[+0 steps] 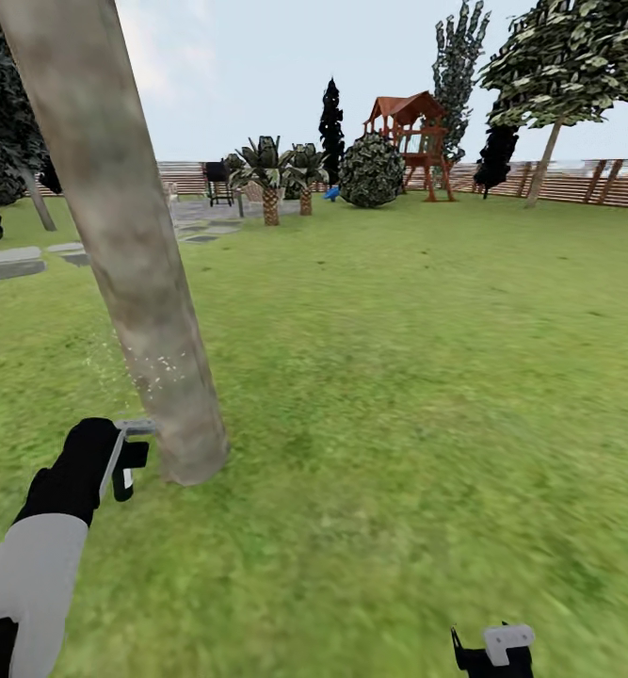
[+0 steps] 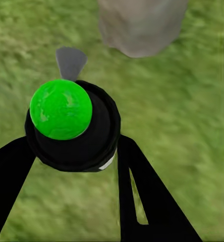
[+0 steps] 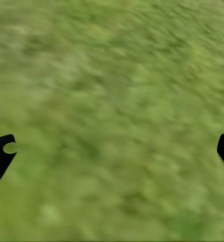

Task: In the garden, pick up the pesticide atomizer on the floor and spray pesticide onto both trees until each tree trunk is fully covered.

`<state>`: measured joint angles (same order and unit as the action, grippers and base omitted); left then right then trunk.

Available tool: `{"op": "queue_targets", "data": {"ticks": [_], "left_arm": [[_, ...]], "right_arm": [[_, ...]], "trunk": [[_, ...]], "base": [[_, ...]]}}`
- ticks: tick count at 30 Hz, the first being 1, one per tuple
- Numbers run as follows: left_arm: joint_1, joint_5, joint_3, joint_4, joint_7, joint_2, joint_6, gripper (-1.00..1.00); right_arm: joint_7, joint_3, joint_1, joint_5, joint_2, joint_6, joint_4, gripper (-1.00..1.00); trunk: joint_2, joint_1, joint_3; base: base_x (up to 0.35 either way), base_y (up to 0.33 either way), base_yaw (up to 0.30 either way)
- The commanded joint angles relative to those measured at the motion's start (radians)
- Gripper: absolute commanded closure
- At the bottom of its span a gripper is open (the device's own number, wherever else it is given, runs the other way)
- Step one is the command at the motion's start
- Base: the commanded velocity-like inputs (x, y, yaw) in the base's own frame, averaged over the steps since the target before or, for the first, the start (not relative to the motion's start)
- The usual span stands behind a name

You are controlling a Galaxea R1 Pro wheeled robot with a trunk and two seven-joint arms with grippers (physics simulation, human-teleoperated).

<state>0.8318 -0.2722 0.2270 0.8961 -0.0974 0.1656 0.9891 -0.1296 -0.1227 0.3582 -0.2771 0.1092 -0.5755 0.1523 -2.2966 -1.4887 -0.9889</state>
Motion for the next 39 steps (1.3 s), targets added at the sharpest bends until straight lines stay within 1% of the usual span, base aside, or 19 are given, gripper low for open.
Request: {"op": "queue_targets", "data": {"ticks": [1, 4, 5, 7, 10, 14, 15, 18, 21, 24, 27, 29, 30, 31, 34, 36, 39], "left_arm": [[-0.001, -0.014, 0.002, 0.001, -0.010, -0.006, 0.003, 1.00], [-0.002, -0.012, 0.002, 0.001, -0.010, -0.017, 0.002, 1.00], [-0.002, -0.013, 0.002, 0.001, -0.010, -0.026, 0.001, 1.00], [-0.003, -0.014, 0.002, 0.000, -0.010, -0.028, 0.000, 1.00], [-0.028, -0.014, 0.004, 0.001, -0.011, -0.027, -0.002, 1.00], [-0.040, -0.015, 0.006, 0.000, -0.011, -0.026, -0.003, 1.00], [-0.052, -0.015, 0.007, 0.000, -0.010, -0.025, -0.003, 1.00], [-0.065, -0.016, 0.007, 0.001, -0.009, -0.023, -0.003, 1.00], [-0.068, -0.017, 0.009, 0.013, -0.008, -0.022, -0.003, 1.00], [-0.069, -0.017, 0.010, 0.015, -0.009, -0.014, -0.001, 1.00], [-0.087, -0.019, 0.010, 0.016, -0.005, -0.005, 0.003, 1.00], [-0.095, -0.019, 0.004, 0.016, -0.004, -0.010, 0.002, 1.00], [-0.103, -0.026, -0.007, 0.016, 0.003, -0.018, 0.000, 1.00], [-0.104, -0.030, -0.011, 0.016, 0.010, -0.020, -0.001, 1.00], [-0.109, -0.033, -0.014, 0.012, 0.038, -0.021, -0.001, 1.00], [-0.150, -0.031, -0.015, 0.017, 0.055, -0.026, -0.003, 1.00], [-0.160, -0.029, -0.009, 0.031, 0.057, -0.029, -0.003, 1.00]], "right_arm": [[-0.004, -0.006, 0.001, -0.011, 0.000, -0.003, -0.002, -1.00], [-0.004, -0.006, 0.001, -0.011, 0.000, -0.003, -0.002, -1.00], [-0.005, -0.007, 0.001, -0.011, 0.000, -0.003, -0.002, -1.00], [-0.005, -0.007, 0.001, -0.011, 0.000, -0.003, -0.002, -1.00], [-0.005, -0.007, 0.001, -0.011, 0.000, -0.003, -0.002, -1.00], [-0.004, -0.006, 0.001, -0.011, 0.000, -0.003, -0.002, -1.00], [-0.004, -0.006, 0.001, -0.010, 0.000, -0.003, -0.002, -1.00], [-0.004, -0.006, 0.001, -0.010, 0.000, -0.003, -0.002, -1.00], [-0.004, -0.006, 0.001, -0.009, -0.001, -0.003, -0.004, -1.00], [-0.004, -0.006, 0.001, -0.010, -0.001, -0.003, -0.005, -1.00], [-0.004, -0.006, 0.001, -0.010, -0.001, -0.003, -0.005, -1.00], [-0.004, -0.006, 0.001, -0.010, -0.001, -0.003, -0.005, -1.00], [-0.004, -0.006, 0.001, -0.010, -0.002, -0.003, -0.005, -1.00], [-0.004, -0.006, 0.001, -0.010, -0.002, -0.003, -0.005, -1.00], [-0.004, -0.006, 0.001, -0.010, -0.002, -0.003, -0.005, -1.00], [-0.004, -0.005, 0.001, -0.011, -0.002, -0.003, -0.005, -1.00], [-0.004, -0.006, 0.001, -0.011, -0.002, -0.003, -0.005, -1.00]], "trunk": [[0.000, 0.000, -0.001], [0.000, 0.000, -0.001], [0.000, 0.000, -0.001], [0.000, 0.000, -0.001], [0.000, 0.000, -0.001], [0.000, 0.000, -0.001], [0.000, 0.000, -0.001], [0.000, 0.000, -0.001], [0.000, 0.000, -0.001], [0.000, 0.000, -0.001], [0.000, 0.000, -0.001], [0.000, 0.000, -0.001], [0.000, 0.000, -0.001], [0.000, 0.000, -0.001], [0.000, 0.000, -0.001], [0.000, 0.000, -0.001], [0.000, 0.000, -0.001]], "base": [[0.224, -0.150, 0.003], [0.232, -0.158, 0.001], [0.236, -0.162, 0.000], [0.230, -0.176, 0.000], [0.078, -0.240, 0.000], [-0.131, -0.250, 0.000], [-0.025, -0.242, 0.000], [0.165, -0.175, 0.049], [0.300, -0.035, 0.219], [0.156, -0.005, 0.266], [0.015, 0.000, 0.273], [0.004, 0.000, 0.274], [0.039, -0.053, 0.154], [0.090, -0.138, 0.079], [0.131, -0.196, 0.031], [0.175, -0.225, 0.004], [0.214, -0.208, 0.001]]}}
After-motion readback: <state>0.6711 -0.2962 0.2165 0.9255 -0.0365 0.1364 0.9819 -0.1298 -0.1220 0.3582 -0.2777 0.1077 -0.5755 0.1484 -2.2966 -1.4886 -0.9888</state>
